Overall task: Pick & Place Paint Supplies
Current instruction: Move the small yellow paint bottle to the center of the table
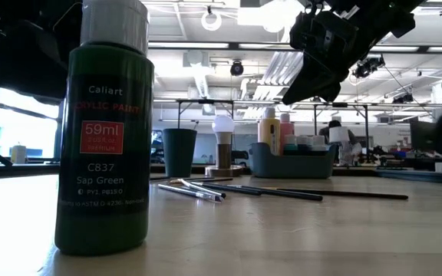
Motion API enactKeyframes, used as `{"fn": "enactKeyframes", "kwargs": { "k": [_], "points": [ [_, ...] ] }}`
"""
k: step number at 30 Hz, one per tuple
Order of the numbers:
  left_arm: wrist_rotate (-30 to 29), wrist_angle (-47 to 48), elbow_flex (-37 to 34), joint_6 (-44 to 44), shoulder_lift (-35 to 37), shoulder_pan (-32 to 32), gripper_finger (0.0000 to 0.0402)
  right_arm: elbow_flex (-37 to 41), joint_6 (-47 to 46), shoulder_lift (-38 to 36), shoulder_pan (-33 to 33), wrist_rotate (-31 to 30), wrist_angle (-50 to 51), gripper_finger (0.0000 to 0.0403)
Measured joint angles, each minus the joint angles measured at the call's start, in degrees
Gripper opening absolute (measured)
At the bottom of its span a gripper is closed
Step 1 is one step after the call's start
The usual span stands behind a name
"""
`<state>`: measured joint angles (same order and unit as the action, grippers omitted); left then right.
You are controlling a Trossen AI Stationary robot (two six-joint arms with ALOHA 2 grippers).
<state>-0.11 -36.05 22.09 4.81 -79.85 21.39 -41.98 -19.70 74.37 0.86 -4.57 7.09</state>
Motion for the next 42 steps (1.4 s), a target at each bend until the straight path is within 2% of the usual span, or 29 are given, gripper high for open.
{"fn": "enactKeyframes", "kwargs": {
  "k": [9,17,42],
  "points": [
    [0.0,0.0,0.0,0.0,0.0,0.0,0.0199,0.0,0.0,0.0,0.0,0.0,0.0,0.0002],
    [0.0,0.0,0.0,0.0,0.0,0.0,0.0176,0.0,0.0,0.0,0.0,0.0,0.0,0.0002],
    [0.8,0.1,0.0,1.7,0.0,0.0,0.0170,0.0,0.0,0.0,0.0,0.0,0.0,0.0002]
  ]
}}
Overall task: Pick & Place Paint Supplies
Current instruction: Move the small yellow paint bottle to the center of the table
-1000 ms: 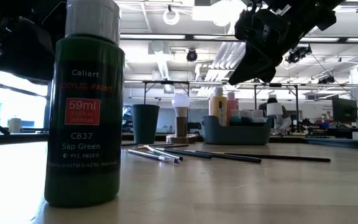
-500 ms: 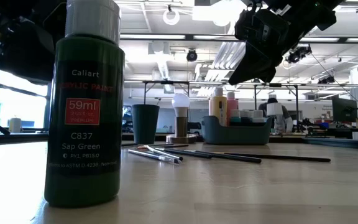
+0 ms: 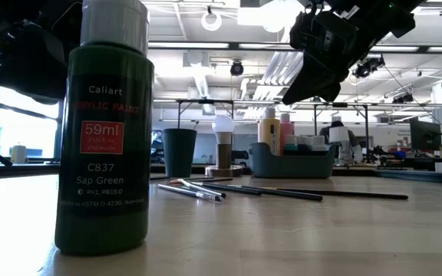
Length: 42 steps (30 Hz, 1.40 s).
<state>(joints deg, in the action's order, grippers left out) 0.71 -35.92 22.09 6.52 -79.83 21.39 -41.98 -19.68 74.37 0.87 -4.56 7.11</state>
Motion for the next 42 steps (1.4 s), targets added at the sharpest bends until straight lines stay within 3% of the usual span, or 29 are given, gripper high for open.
{"fn": "enactKeyframes", "kwargs": {
  "k": [17,25,29,36,42],
  "points": [
    [0.0,0.0,0.0,0.0,0.0,0.0,0.0170,0.0,0.0,0.0,0.0,0.0,0.0,0.0002],
    [2.0,0.0,0.0,0.0,0.0,0.0,0.0116,0.0,0.0,0.0,0.0,0.0,0.0,0.0002],
    [1.8,0.0,0.0,0.2,0.0,0.0,0.0118,0.0,0.0,0.0,0.0,0.0,0.0,0.0002],
    [1.7,0.1,0.0,4.2,0.0,0.0,0.0163,0.0,0.0,0.0,0.0,0.0,0.0,0.0002],
    [1.7,0.0,0.0,4.0,0.0,0.0,0.0139,0.0,-0.1,0.0,0.0,0.0,0.0,0.0002]
  ]
}}
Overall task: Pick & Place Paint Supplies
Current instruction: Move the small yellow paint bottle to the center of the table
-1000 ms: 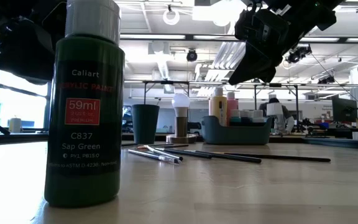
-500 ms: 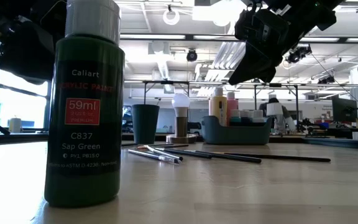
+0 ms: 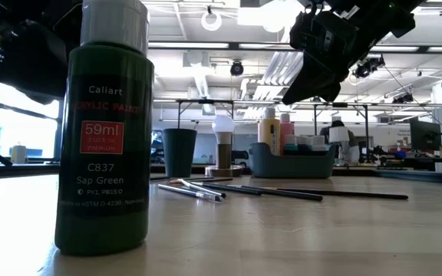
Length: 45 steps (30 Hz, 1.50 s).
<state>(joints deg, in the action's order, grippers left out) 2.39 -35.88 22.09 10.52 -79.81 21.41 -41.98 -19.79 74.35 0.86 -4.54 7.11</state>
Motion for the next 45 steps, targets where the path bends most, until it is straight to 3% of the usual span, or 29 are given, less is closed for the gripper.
{"fn": "enactKeyframes", "kwargs": {
  "k": [5,10,17,32,42,45],
  "points": [
    [0.0,0.0,0.0,-0.2,0.0,0.0,0.0119,0.0,0.0,0.0,0.0,0.2,0.0,0.0002],
    [0.0,-0.1,0.0,0.3,0.0,0.0,0.0130,0.0,0.1,-1.4,0.0,0.6,0.3,0.0002],
    [-1.5,-0.6,0.0,0.3,0.0,0.0,0.0126,0.0,-1.0,-7.6,0.0,0.4,8.0,0.0002],
    [-15.3,-1.5,2.7,-2.5,0.0,-0.2,0.0127,0.0,-6.1,-20.6,0.0,0.0,27.4,0.0002],
    [-14.7,4.7,11.4,-2.8,0.0,-9.7,0.0127,0.0,-5.5,-21.2,0.0,0.0,28.6,0.0002],
    [-11.7,5.0,14.0,-3.6,0.0,-13.6,0.0127,0.0,-5.1,-21.2,0.0,0.0,28.8,0.0002]
  ]
}}
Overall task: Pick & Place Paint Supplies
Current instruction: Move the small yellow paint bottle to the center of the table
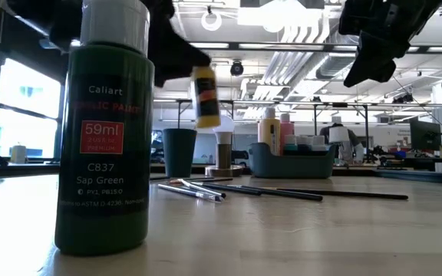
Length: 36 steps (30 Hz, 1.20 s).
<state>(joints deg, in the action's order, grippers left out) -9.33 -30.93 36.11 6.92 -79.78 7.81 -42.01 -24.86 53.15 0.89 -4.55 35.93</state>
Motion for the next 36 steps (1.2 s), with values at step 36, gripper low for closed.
{"fn": "enactKeyframes", "kwargs": {
  "k": [36],
  "points": [
    [13.3,1.5,41.7,-2.1,-42.1,-16.5,0.0127,0.0,0.5,0.0,6.2,1.5,1.3,0.0002]
  ]
}}
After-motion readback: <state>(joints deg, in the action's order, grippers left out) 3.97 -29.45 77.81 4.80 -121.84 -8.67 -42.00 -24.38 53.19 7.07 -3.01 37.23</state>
